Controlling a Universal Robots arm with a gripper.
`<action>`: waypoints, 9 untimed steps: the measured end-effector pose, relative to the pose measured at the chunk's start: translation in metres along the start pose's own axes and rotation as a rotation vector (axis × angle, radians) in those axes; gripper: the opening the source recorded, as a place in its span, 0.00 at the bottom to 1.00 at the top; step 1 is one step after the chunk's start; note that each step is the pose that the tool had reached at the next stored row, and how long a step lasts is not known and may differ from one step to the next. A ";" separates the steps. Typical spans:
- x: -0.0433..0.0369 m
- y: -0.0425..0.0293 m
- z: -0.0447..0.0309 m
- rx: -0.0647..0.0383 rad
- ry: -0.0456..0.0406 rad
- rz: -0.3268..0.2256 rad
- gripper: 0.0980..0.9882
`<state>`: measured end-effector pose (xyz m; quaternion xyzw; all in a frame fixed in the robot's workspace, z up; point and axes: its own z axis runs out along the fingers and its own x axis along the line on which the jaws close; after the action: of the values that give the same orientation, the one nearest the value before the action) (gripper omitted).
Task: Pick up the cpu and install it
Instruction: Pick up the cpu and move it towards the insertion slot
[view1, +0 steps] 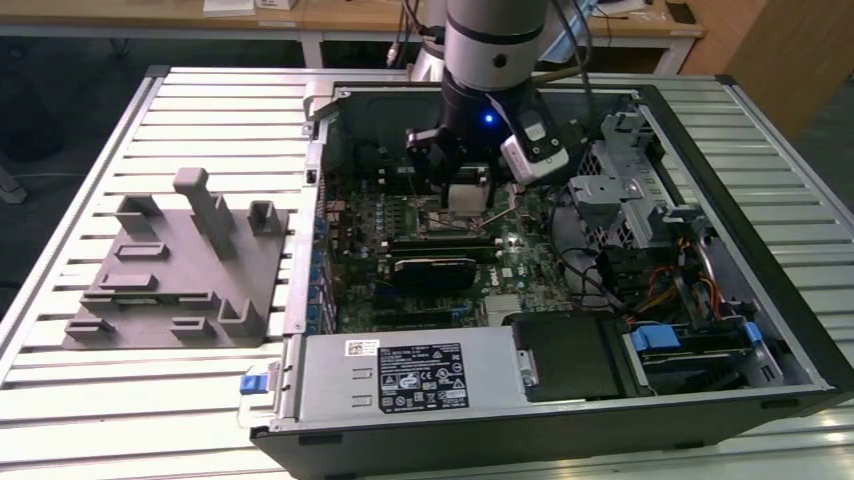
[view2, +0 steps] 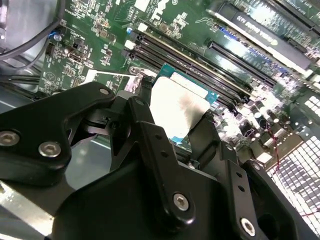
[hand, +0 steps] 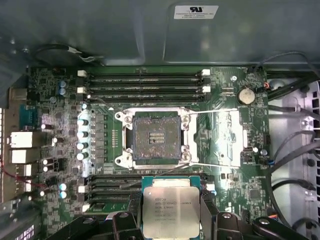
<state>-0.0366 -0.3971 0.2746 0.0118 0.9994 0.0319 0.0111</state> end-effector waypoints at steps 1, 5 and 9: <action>0.0001 0.0008 0.0015 0.000 0.0001 0.000 0.50; 0.0002 0.0027 0.0066 0.001 0.0001 0.000 0.50; 0.0005 0.0042 0.0131 0.001 -0.0026 -0.003 0.50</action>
<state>-0.0366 -0.3921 0.2618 0.0103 0.9994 0.0315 0.0125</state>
